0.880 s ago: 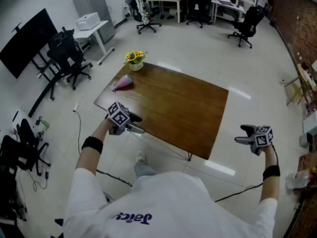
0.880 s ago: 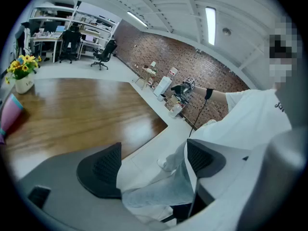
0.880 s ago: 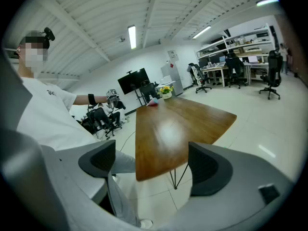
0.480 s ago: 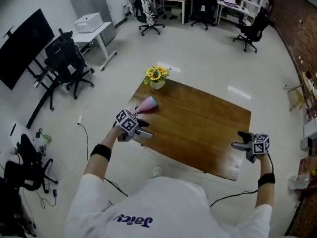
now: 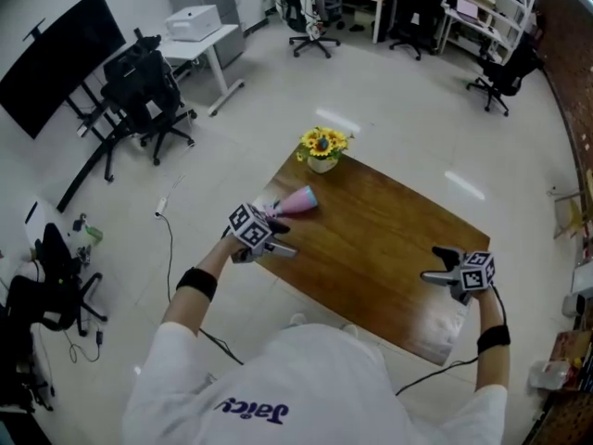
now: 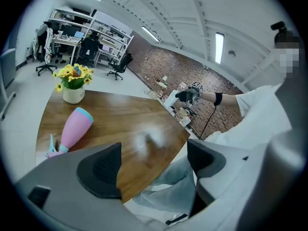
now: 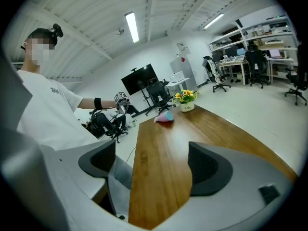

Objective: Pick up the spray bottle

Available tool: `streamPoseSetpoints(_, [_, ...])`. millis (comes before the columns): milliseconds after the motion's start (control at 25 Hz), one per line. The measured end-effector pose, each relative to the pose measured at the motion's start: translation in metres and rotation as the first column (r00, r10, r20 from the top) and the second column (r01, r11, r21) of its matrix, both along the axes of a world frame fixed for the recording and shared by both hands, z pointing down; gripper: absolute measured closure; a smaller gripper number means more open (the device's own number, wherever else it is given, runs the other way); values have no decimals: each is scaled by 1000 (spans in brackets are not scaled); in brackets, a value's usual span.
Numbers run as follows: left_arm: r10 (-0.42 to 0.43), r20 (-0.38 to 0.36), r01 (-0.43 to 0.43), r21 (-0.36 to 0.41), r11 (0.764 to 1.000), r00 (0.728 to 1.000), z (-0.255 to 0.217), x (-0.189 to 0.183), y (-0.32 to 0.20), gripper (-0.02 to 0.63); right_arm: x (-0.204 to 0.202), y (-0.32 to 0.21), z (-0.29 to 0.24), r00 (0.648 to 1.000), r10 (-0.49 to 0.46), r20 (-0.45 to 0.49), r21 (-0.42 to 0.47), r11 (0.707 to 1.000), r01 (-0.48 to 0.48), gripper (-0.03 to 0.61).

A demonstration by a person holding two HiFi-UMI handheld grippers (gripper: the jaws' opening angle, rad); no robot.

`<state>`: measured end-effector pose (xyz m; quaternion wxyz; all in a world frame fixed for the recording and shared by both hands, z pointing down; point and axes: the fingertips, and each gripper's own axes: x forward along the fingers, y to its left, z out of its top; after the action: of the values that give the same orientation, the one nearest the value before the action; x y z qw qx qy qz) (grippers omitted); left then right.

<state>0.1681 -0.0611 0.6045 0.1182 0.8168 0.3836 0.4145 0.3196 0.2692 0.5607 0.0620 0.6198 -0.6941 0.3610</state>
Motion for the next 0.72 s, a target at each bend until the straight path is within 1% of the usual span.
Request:
streamPoseSetpoints(160, [-73,12,73,-4,997,997,8,-4,-5,187,19,-19,7,995,-96,-4,-54,994,96,92])
streamPoseSetpoints(320, [-157,20,157,-20,987,987,17,-11,-8,187,36,-46,9,976,-215,-27,-96,973,211,92])
streamPoseSetpoints(480, [-238,23,238,-31,971,971,25,-26,-14,187,46,-86,6,942,-332,-46,-128,937,324,92])
streamPoseSetpoints(640, [-325,9,325,-43,945,946,27,-42,-26,187,53,-133,6,898,-436,-65,-159,893,422,92])
streamPoseSetpoints(720, [-367,4,367,-43,929,930,28,-50,-34,187,52,-157,3,870,-487,-83,-180,866,467,92])
